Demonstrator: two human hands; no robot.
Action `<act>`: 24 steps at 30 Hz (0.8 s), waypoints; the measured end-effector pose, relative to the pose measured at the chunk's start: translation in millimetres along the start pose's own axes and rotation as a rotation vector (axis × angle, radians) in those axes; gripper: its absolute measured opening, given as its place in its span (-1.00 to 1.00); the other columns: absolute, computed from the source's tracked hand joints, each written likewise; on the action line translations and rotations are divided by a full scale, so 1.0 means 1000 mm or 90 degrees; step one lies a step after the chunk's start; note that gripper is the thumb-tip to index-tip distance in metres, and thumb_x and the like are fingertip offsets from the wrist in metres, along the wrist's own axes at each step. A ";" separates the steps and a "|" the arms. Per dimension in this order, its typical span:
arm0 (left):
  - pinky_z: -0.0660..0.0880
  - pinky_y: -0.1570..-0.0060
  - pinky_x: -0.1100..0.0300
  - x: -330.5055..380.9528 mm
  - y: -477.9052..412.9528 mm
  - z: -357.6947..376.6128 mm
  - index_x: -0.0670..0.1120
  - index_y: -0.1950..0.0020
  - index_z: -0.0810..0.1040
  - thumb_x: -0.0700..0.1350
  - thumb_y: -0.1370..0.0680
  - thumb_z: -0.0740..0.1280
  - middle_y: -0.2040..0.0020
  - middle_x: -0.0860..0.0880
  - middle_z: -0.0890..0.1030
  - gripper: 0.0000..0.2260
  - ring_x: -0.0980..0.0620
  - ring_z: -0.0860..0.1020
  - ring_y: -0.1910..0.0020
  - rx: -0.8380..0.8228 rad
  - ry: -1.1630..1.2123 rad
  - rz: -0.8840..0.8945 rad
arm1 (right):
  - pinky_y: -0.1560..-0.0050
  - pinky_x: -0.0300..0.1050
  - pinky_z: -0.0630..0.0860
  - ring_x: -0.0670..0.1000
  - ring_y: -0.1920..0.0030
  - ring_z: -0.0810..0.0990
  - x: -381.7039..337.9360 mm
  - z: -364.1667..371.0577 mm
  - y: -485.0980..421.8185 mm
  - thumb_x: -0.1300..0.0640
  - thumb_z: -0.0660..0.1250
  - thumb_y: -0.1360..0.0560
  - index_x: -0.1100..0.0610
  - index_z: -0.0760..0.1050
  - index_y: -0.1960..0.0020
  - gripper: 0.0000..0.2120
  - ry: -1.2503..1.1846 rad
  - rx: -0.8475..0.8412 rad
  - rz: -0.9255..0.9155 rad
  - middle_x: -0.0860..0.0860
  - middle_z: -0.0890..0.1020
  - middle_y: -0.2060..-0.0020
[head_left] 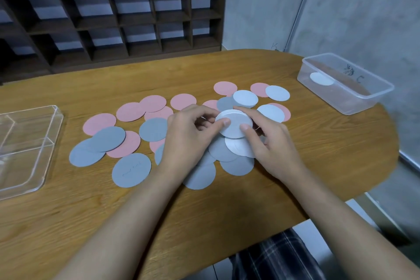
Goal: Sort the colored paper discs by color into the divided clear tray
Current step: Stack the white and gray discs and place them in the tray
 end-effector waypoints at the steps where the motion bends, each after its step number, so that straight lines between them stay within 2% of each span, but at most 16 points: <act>1: 0.57 0.16 0.21 0.002 0.001 0.002 -0.02 -0.02 0.75 -0.05 -0.49 0.59 0.17 0.08 0.68 -0.86 0.04 0.61 0.23 -0.006 -0.011 0.012 | 0.01 -0.12 0.52 -0.02 0.05 0.59 0.003 -0.003 -0.001 0.20 0.29 -0.68 0.01 0.55 -0.38 -0.69 -0.004 0.004 0.006 -0.12 0.67 0.02; 4: 0.54 0.10 0.26 0.001 0.004 0.013 0.02 -0.18 0.68 0.02 -0.49 0.57 0.11 0.12 0.63 -0.71 0.08 0.60 0.15 -0.071 -0.083 0.049 | 0.01 -0.09 0.52 0.00 0.05 0.58 0.016 -0.019 -0.003 0.21 0.29 -0.66 -0.01 0.56 -0.36 -0.69 -0.023 0.022 0.040 -0.08 0.68 -0.01; 7: 0.54 -0.06 0.08 -0.003 0.009 0.026 0.07 -0.18 0.66 0.17 -0.48 0.53 -0.02 0.16 0.62 -0.67 0.14 0.55 -0.06 -0.188 -0.186 0.107 | -0.03 -0.10 0.52 -0.01 0.03 0.60 0.030 -0.038 -0.002 0.25 0.28 -0.66 0.00 0.57 -0.34 -0.69 -0.049 0.030 0.059 -0.09 0.68 -0.07; 10: 0.48 -0.22 0.08 -0.002 0.015 0.035 0.11 -0.28 0.65 0.29 -0.46 0.51 -0.20 0.21 0.59 -0.53 0.13 0.48 -0.22 -0.260 -0.233 0.148 | -0.09 0.08 0.56 0.09 -0.02 0.62 0.046 -0.048 0.002 0.24 0.27 -0.67 -0.02 0.57 -0.33 -0.70 -0.070 0.043 0.080 -0.03 0.69 -0.06; 13: 0.45 -0.31 0.01 0.001 0.013 0.042 0.14 -0.33 0.63 0.36 -0.42 0.48 -0.32 0.24 0.57 -0.46 0.13 0.44 -0.32 -0.287 -0.266 0.172 | -0.12 0.26 0.55 0.19 -0.05 0.62 0.056 -0.050 0.004 0.21 0.26 -0.66 -0.04 0.56 -0.32 -0.70 -0.110 0.069 0.098 0.02 0.69 -0.05; 15: 0.47 -0.30 -0.04 0.000 0.011 0.045 0.15 -0.30 0.66 0.36 -0.44 0.47 -0.32 0.21 0.59 -0.49 0.09 0.46 -0.32 -0.295 -0.283 0.176 | -0.09 0.18 0.57 0.16 -0.01 0.63 0.056 -0.047 0.003 0.20 0.25 -0.66 -0.06 0.55 -0.33 -0.69 -0.095 0.069 0.101 0.02 0.69 -0.03; 20: 0.52 -0.17 -0.04 -0.002 0.012 0.043 0.10 -0.21 0.72 0.35 -0.52 0.39 -0.21 0.13 0.65 -0.57 0.08 0.52 -0.23 -0.286 -0.311 0.202 | 0.02 -0.21 0.51 -0.05 0.06 0.60 0.050 -0.044 0.001 0.25 0.27 -0.66 0.00 0.55 -0.37 -0.67 -0.032 0.044 0.072 -0.10 0.66 -0.09; 24: 0.53 -0.07 0.00 0.002 0.011 0.038 0.02 -0.12 0.73 0.21 -0.63 0.31 -0.09 0.12 0.68 -0.67 0.07 0.56 -0.12 -0.269 -0.301 0.235 | 0.05 -0.33 0.45 -0.07 0.08 0.59 0.048 -0.043 0.002 0.26 0.27 -0.66 0.01 0.53 -0.41 -0.64 -0.030 0.049 0.071 -0.13 0.66 -0.06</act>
Point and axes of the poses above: each hand's wrist, its own y-axis away from the middle knuckle, its own z-axis out of the palm, x = y × z, the point moved 5 cm from there along -y, towards the middle knuckle
